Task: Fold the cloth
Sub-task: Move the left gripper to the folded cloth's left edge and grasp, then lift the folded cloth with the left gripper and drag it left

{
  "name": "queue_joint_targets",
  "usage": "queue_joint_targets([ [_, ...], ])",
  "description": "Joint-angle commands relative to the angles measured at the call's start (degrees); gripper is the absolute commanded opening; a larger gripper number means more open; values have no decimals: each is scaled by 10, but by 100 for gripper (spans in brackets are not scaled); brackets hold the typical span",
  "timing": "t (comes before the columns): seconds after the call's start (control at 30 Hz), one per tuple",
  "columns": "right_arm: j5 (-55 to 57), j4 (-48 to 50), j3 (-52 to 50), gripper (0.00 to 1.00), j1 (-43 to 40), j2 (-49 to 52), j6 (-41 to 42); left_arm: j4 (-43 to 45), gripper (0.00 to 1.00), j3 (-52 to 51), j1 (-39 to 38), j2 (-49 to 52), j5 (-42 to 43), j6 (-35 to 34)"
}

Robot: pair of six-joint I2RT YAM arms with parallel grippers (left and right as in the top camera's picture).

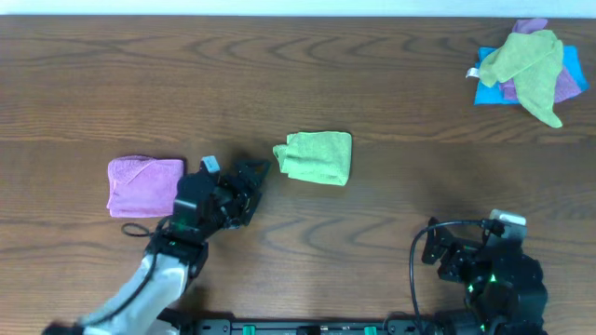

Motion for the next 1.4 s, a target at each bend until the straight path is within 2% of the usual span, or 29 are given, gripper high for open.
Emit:
queue_joint_targets([
  [0.0, 3, -1, -2, 99, -6, -2, 8, 55, 95, 0, -3, 59, -9, -31],
  [0.13, 3, -1, -2, 99, -6, -2, 8, 124, 95, 1, -13, 123, -8, -62],
  [0.27, 3, -1, -2, 99, -6, -2, 8, 152, 95, 9, -41, 166, -13, -73],
  [0.47, 3, -1, -2, 99, -6, -2, 8, 153, 95, 45, -67, 207, -23, -74],
  [0.87, 3, -1, -2, 98, -6, -2, 8, 153, 95, 111, -71, 281, -25, -74],
  [1.37, 3, -1, -2, 99, -6, -2, 8, 152, 95, 120, -94, 309, -55, -87],
])
